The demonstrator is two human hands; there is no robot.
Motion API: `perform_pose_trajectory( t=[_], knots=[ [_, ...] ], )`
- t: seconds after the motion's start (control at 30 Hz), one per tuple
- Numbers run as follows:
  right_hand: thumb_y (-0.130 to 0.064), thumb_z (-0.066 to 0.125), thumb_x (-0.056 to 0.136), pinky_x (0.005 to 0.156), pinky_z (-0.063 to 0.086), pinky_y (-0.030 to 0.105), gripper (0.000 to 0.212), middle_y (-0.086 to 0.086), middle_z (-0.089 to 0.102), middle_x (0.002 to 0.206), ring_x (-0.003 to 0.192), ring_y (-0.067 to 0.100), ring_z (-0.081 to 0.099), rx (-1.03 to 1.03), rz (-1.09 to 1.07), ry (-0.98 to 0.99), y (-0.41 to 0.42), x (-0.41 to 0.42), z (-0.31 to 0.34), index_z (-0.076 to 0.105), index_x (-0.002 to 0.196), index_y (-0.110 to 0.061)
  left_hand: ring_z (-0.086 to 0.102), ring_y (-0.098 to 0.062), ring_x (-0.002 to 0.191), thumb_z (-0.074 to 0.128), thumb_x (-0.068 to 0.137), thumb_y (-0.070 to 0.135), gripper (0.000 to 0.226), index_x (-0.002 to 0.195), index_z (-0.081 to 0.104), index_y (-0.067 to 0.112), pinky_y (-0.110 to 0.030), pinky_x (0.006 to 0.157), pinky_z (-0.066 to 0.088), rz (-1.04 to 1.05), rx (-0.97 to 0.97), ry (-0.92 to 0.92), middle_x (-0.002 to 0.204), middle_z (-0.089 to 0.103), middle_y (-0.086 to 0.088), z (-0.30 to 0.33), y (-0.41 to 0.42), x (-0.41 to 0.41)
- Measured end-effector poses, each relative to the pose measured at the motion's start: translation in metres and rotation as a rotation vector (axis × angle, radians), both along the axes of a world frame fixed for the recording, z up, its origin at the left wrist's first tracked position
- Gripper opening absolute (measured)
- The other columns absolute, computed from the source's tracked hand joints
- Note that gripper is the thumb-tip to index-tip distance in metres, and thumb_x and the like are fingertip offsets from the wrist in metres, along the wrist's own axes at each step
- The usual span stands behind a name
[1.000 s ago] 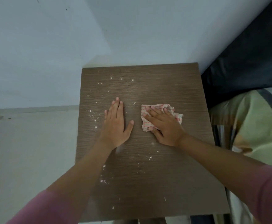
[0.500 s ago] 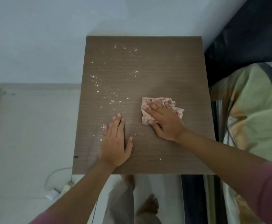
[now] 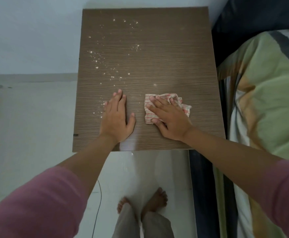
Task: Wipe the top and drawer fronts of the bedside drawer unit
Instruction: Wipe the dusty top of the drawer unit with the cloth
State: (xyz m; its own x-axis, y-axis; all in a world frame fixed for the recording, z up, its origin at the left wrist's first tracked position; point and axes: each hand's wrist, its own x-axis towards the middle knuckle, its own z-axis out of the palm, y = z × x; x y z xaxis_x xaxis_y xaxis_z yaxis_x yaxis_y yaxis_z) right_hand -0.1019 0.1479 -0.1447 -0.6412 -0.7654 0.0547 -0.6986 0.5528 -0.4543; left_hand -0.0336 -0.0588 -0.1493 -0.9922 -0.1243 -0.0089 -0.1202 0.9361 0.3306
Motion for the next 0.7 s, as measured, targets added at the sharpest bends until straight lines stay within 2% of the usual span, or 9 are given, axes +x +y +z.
perform_pose_trajectory(
  t=[0.33, 0.47, 0.57, 0.63, 0.7],
  knots=[
    [-0.017, 0.052, 0.093, 0.113, 0.012, 0.048, 0.040, 0.010, 0.039, 0.146, 0.140, 0.025, 0.026, -0.021, -0.104, -0.055, 0.013, 0.065, -0.001, 0.049, 0.133, -0.010, 0.022, -0.032, 0.139, 0.045, 0.087, 0.038, 0.064, 0.137, 0.033, -0.001, -0.045, 0.113, 0.011, -0.024, -0.006, 0.031, 0.150, 0.026, -0.018, -0.002, -0.001, 0.001],
    [-0.015, 0.047, 0.096, 0.115, 0.007, 0.055, 0.041, 0.009, 0.031, 0.150, 0.142, 0.023, 0.019, 0.040, -0.099, -0.142, 0.019, 0.093, 0.006, 0.044, 0.137, -0.011, 0.012, -0.032, 0.142, 0.043, 0.091, 0.038, 0.067, 0.142, 0.023, -0.002, -0.045, 0.114, 0.006, -0.052, -0.012, -0.061, 0.154, 0.014, -0.018, 0.004, -0.002, -0.002],
    [-0.011, 0.042, 0.097, 0.116, 0.004, 0.053, 0.045, 0.006, 0.024, 0.153, 0.144, 0.021, 0.013, 0.153, -0.066, -0.230, 0.026, 0.115, 0.019, 0.036, 0.141, -0.013, 0.005, -0.030, 0.143, 0.043, 0.091, 0.041, 0.074, 0.145, 0.013, 0.000, -0.045, 0.114, 0.000, -0.090, 0.032, -0.163, 0.156, 0.006, -0.016, 0.015, -0.006, 0.004],
    [-0.011, 0.041, 0.097, 0.116, 0.015, 0.046, 0.045, 0.009, 0.029, 0.152, 0.142, 0.024, 0.022, 0.248, -0.031, -0.278, 0.031, 0.125, 0.032, 0.035, 0.142, -0.013, 0.006, -0.029, 0.143, 0.042, 0.092, 0.042, 0.073, 0.145, 0.013, 0.000, -0.043, 0.114, 0.001, -0.116, 0.025, -0.156, 0.155, 0.009, -0.016, 0.024, -0.007, 0.021],
    [-0.016, 0.040, 0.098, 0.102, 0.035, 0.039, 0.042, 0.013, 0.044, 0.143, 0.128, 0.032, 0.044, 0.396, 0.064, -0.278, 0.038, 0.133, 0.047, 0.040, 0.139, -0.012, 0.006, -0.028, 0.143, 0.042, 0.092, 0.041, 0.072, 0.145, 0.014, 0.001, -0.041, 0.113, 0.000, -0.141, 0.031, -0.150, 0.156, 0.010, -0.015, 0.032, -0.006, 0.044]
  ],
)
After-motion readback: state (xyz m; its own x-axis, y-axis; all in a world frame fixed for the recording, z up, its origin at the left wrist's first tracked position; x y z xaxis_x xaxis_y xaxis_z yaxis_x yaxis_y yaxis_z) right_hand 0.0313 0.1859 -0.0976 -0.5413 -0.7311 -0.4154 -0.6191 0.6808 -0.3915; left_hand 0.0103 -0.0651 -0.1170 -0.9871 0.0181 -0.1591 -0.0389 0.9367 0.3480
